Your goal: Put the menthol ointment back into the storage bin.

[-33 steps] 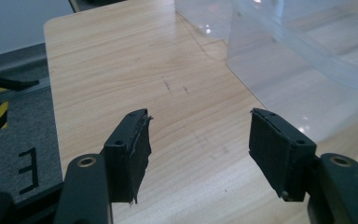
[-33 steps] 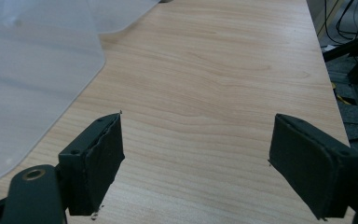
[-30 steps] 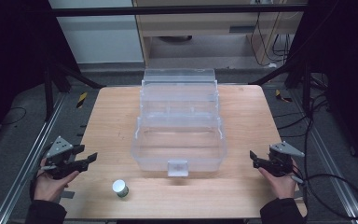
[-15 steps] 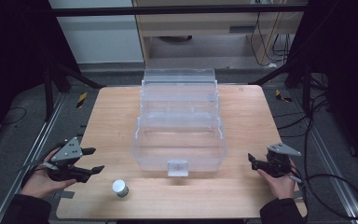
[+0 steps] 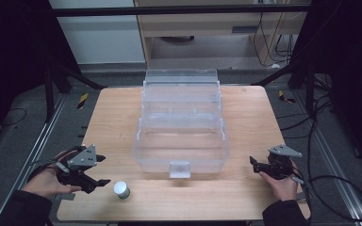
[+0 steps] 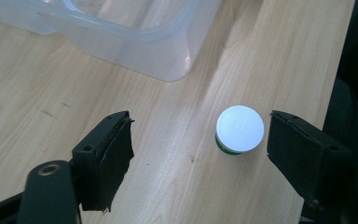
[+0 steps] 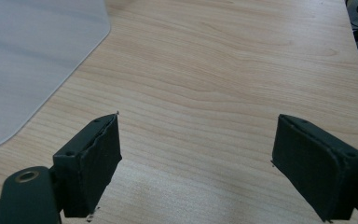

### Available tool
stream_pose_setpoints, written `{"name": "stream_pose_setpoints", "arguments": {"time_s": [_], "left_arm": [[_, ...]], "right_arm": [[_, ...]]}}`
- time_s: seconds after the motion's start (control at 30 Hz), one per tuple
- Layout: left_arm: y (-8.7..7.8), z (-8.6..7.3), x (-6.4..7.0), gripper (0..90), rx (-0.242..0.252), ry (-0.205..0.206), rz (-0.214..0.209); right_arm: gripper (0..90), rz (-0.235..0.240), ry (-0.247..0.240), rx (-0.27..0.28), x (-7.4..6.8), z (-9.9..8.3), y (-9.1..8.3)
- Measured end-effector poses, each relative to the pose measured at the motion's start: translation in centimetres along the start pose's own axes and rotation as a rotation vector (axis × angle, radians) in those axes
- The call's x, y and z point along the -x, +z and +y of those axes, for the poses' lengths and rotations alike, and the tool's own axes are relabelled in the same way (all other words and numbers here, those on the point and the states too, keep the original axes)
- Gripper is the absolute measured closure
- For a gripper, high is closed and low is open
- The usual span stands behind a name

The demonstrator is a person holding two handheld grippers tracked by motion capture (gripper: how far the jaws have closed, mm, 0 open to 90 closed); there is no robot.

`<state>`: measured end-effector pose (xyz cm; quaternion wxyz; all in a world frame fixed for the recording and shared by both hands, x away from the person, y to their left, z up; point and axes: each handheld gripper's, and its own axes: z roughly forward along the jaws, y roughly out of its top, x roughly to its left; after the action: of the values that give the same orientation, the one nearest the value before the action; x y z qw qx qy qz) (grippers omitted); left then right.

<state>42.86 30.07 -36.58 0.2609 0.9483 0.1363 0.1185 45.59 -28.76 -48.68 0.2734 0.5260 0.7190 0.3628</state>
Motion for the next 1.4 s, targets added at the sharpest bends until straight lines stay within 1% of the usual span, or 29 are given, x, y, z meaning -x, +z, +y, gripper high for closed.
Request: {"name": "stream_pose_setpoints", "arguments": {"time_s": [0.03, 0.07, 0.1, 0.17, 0.2, 0.27, 0.33, 0.4, 0.43, 0.5, 0.53, 0.57, 0.6, 0.67, 0.7, 0.8, 0.83, 0.9, 0.93, 1.0, 1.07, 1.13, 1.17, 1.27, 1.37, 1.4], "left_arm": [[0.0, 0.0, 0.0, 21.8, 0.0, 0.0, 0.0], [0.4, 0.2, 0.2, 21.9, -0.023, 0.024, -0.011], [0.6, 0.3, 0.3, 22.0, -0.031, 0.032, -0.022], [0.7, 0.4, 0.3, 22.9, -0.039, 0.037, -0.03], [1.2, 0.6, 0.5, 23.6, -0.064, 0.057, -0.052], [1.7, 0.8, 0.6, 23.9, -0.084, 0.07, -0.063], [2.1, 1.0, 0.6, 23.9, -0.101, 0.083, -0.072], [2.8, 1.2, 0.8, 23.9, -0.117, 0.091, -0.083], [2.8, 1.2, 0.8, 24.1, -0.117, 0.091, -0.083], [3.5, 1.3, 0.9, 24.3, -0.137, 0.102, -0.095], [3.8, 1.3, 1.0, 24.5, -0.145, 0.108, -0.1], [3.8, 1.3, 1.0, 24.8, -0.145, 0.108, -0.1], [4.2, 1.4, 1.1, 24.8, -0.159, 0.117, -0.109], [4.5, 1.3, 1.2, 25.2, -0.161, 0.114, -0.114], [4.9, 1.2, 1.3, 25.4, -0.175, 0.125, -0.121], [5.4, 1.1, 1.3, 26.3, -0.185, 0.129, -0.129], [5.9, 1.0, 1.4, 26.6, -0.198, 0.135, -0.134], [6.1, 1.0, 1.4, 27.8, -0.203, 0.138, -0.139], [6.4, 1.0, 1.5, 28.4, -0.212, 0.145, -0.146], [6.7, 1.0, 1.6, 29.2, -0.216, 0.146, -0.149], [7.0, 1.0, 1.6, 30.8, -0.238, 0.158, -0.149], [7.2, 1.1, 1.7, 31.6, -0.247, 0.162, -0.151], [7.4, 1.0, 1.7, 33.0, -0.249, 0.159, -0.153], [7.9, 1.1, 1.6, 36.6, -0.274, 0.171, -0.159], [8.3, 1.1, 1.6, 40.3, -0.287, 0.171, -0.164], [8.5, 1.2, 1.6, 41.9, -0.3, 0.176, -0.171]], "right_arm": [[15.3, 0.0, 0.0, 0.0, 0.0, 0.0, 0.0], [15.3, 0.001, 0.0, 0.001, 0.0, 0.0, 0.0], [15.2, 0.002, -0.002, -0.003, 0.0, 0.0, 0.0], [15.2, 0.002, -0.002, -0.005, 0.0, 0.0, 0.0], [15.1, 0.006, 0.0, -0.009, 0.0, 0.0, 0.1], [15.1, 0.0, -0.008, -0.008, 0.0, -0.1, 0.1], [15.1, 0.002, -0.002, -0.009, 0.0, 0.0, 0.1], [15.1, -0.001, -0.004, -0.008, 0.0, 0.0, 0.1], [15.1, 0.001, -0.002, -0.009, 0.0, 0.0, 0.1], [15.1, -0.001, -0.009, -0.009, 0.1, -0.1, 0.1], [15.1, 0.002, -0.005, -0.012, 0.0, 0.0, 0.1], [15.1, 0.002, -0.005, -0.012, 0.0, 0.0, 0.1], [15.1, 0.0, -0.008, -0.014, 0.0, -0.1, 0.1], [15.1, 0.002, -0.007, -0.016, 0.0, -0.1, 0.1], [15.1, 0.002, -0.008, -0.015, 0.0, -0.1, 0.2], [15.1, 0.004, -0.007, -0.018, 0.0, -0.1, 0.2], [15.1, 0.004, -0.009, -0.02, 0.0, -0.1, 0.2], [15.1, 0.004, -0.01, -0.02, 0.0, -0.1, 0.2], [15.2, 0.007, -0.015, -0.021, 0.0, -0.1, 0.3], [15.3, 0.011, -0.008, -0.025, -0.1, -0.1, 0.3], [15.5, 0.011, -0.012, -0.025, -0.1, -0.1, 0.3], [15.5, 0.012, -0.011, -0.025, -0.1, -0.1, 0.3], [15.6, 0.013, -0.009, -0.027, -0.1, -0.1, 0.3], [15.7, 0.014, -0.017, -0.029, -0.1, -0.1, 0.4], [15.9, 0.015, -0.017, -0.032, -0.1, -0.1, 0.4], [16.0, 0.016, -0.018, -0.033, -0.1, -0.1, 0.4]]}}
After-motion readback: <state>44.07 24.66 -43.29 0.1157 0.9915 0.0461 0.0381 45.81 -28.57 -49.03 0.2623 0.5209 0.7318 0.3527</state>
